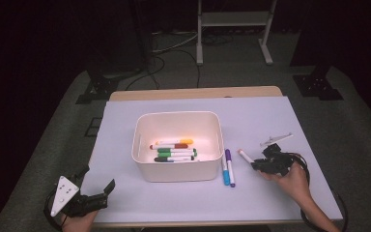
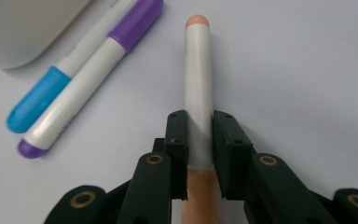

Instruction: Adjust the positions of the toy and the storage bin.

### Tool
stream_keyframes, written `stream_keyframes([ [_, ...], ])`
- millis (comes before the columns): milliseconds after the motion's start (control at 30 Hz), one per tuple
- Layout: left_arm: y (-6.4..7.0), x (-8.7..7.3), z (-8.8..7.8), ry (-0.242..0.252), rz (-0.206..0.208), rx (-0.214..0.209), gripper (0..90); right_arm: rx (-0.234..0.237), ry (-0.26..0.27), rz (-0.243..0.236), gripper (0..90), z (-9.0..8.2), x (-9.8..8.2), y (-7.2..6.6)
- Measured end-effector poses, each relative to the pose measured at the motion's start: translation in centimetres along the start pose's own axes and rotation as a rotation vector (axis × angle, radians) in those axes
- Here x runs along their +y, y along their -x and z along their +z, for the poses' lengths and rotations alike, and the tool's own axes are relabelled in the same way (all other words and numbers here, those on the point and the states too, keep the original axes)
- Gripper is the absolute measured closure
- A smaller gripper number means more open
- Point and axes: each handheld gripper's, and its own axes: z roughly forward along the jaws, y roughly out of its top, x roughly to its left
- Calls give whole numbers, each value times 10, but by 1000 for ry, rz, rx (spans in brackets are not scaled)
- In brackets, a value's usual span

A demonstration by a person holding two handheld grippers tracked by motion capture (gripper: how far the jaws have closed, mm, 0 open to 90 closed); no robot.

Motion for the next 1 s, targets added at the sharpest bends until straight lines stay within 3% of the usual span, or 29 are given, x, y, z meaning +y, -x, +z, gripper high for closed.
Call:
stream_keyframes([
  [100, 0, 0, 0, -1, 0, 0, 0, 31, 21, 22, 759, -11, 1, 1],
  [400, 1, 0, 1, -1, -2, -2, 0, 137, 88, 13, 759, -57, 17, -2],
  [800, 1, -1, 1, -4, -2, -2, 0, 207, 166, -92, 759, -124, 69, -30],
  [1000, 0, -1, 1, -5, -3, -2, 0, 244, 167, -150, 759, -138, 94, -48],
])
